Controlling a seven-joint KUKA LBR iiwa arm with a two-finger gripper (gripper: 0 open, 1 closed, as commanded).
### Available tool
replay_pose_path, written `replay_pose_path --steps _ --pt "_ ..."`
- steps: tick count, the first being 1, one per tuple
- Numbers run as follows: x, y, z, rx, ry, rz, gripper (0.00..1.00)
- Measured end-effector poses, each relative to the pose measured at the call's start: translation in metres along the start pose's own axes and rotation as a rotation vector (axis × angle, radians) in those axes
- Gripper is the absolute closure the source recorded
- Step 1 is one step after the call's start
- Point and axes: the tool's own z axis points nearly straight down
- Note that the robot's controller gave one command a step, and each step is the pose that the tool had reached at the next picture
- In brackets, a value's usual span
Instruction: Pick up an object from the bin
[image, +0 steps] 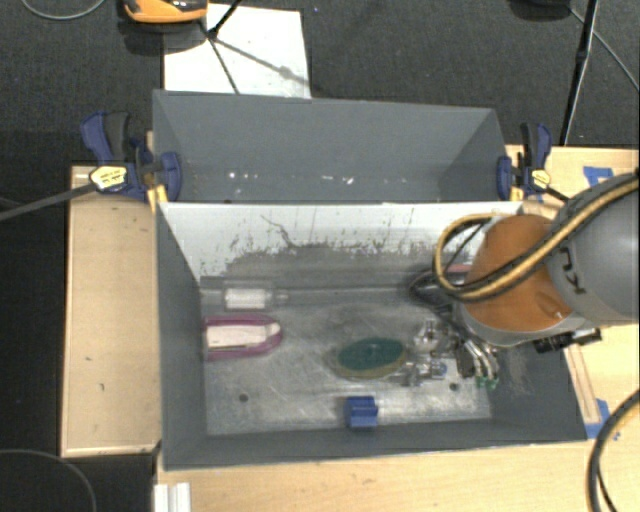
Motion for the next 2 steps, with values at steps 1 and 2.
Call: replay_pose_path --steps 1,2 --pt "0.001 0.007 -0.077 -0.002 0.013 0.009 1.00" --pt "-0.003 -0.005 -0.194 -0.001 0.011 0.015 1.00"
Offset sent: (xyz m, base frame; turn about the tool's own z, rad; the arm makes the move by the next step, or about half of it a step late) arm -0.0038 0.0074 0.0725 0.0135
